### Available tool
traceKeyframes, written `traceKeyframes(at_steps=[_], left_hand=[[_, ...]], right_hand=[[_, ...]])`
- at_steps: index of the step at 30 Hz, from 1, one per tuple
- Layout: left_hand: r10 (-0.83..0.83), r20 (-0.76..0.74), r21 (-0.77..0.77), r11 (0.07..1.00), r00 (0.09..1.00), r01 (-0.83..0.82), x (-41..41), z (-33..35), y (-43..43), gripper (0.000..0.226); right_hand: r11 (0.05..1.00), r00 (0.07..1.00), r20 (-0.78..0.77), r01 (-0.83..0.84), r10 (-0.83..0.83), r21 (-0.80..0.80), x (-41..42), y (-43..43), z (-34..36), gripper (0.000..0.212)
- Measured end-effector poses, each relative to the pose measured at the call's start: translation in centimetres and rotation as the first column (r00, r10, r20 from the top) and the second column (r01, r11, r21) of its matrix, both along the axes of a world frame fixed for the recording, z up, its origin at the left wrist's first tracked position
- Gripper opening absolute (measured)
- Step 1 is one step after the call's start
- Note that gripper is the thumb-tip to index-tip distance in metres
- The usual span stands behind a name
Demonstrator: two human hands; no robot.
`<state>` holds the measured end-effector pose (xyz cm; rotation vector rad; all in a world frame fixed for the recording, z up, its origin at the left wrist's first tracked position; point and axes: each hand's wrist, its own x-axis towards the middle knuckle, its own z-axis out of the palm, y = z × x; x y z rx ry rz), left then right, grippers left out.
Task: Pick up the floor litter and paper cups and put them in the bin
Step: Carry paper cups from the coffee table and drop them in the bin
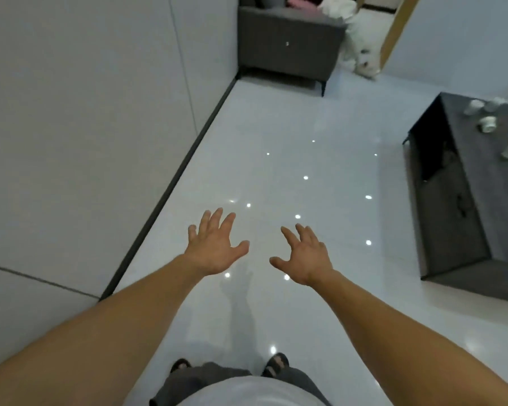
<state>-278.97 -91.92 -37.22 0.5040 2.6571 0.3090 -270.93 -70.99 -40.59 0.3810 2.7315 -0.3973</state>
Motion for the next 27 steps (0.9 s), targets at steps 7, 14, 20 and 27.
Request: traceKeyframes(at_steps=[7,14,20,27], left_hand=[[-0.343,-0.031,-0.028,0.939,0.939,0.342,-3.7,1.1,16.6,0.081],[-0.5,-0.043,0.001,0.866,0.865,0.501,-12.3,-0.3,28.8,0.08],[-0.589,-0.047,-0.008,0.808,0.807,0.589,-20.7,-0.2,38.1,0.08],[-0.717,-0.048,-0.002,0.696,0.695,0.718,-25.9,-1.0,52.2,0.081]], right_hand=[[0.944,0.943,-0.024,0.331,-0.331,-0.013,2.2,13.6,1.7,0.086],[0.844,0.844,-0.011,0.536,-0.536,0.04,-1.6,24.0,1.7,0.086],[0.747,0.749,-0.021,0.662,-0.662,0.06,-7.0,31.1,2.8,0.086],[0.646,0.646,0.014,0.763,-0.763,0.017,-10.7,41.2,2.1,0.086]])
